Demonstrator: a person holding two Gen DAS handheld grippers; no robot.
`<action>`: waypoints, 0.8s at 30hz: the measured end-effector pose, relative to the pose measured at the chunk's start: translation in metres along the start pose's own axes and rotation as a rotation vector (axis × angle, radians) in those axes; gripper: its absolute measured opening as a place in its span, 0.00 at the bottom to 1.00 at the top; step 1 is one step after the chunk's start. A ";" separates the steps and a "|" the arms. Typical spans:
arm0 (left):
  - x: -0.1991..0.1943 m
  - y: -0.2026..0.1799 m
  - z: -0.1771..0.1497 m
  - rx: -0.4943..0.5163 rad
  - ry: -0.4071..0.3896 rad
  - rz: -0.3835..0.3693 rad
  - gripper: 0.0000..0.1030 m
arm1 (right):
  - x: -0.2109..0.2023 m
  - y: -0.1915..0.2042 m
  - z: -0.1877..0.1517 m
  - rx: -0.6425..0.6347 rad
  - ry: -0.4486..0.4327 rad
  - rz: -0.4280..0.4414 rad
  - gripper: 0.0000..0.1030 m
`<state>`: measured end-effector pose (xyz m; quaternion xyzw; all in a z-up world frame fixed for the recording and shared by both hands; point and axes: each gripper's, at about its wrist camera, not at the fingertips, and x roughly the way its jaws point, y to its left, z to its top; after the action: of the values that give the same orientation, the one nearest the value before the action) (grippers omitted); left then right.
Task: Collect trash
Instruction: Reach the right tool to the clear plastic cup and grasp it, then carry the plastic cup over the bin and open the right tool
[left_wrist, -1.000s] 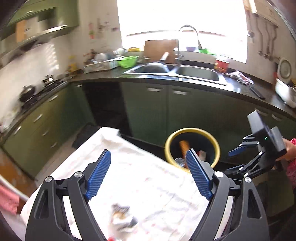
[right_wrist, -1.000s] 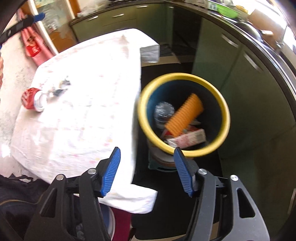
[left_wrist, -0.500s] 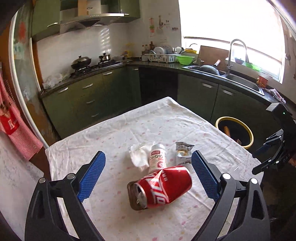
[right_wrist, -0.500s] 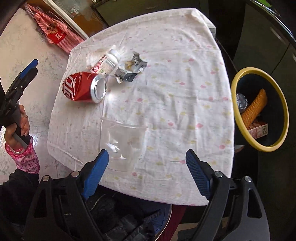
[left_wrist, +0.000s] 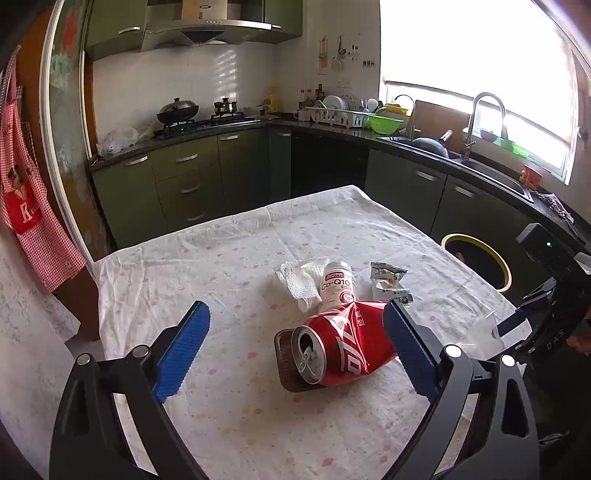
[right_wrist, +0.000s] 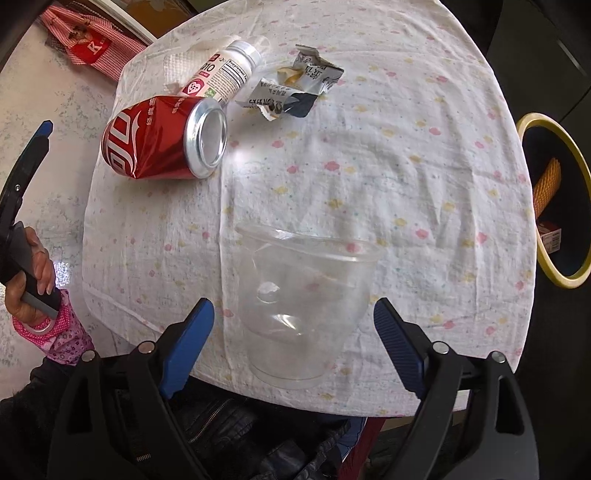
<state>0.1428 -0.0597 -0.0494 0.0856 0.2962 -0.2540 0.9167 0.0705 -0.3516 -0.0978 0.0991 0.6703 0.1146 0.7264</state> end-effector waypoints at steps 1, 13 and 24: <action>-0.001 -0.002 -0.001 0.003 0.001 -0.004 0.91 | 0.002 0.002 0.002 -0.004 0.003 -0.006 0.81; -0.005 -0.002 -0.005 0.014 0.002 0.007 0.91 | 0.010 0.005 0.002 -0.047 0.015 -0.013 0.59; -0.001 -0.016 0.006 0.044 0.013 0.033 0.91 | -0.051 -0.032 -0.002 -0.031 -0.130 0.033 0.59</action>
<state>0.1369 -0.0752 -0.0437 0.1124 0.2952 -0.2446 0.9168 0.0657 -0.3971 -0.0587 0.1063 0.6180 0.1304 0.7679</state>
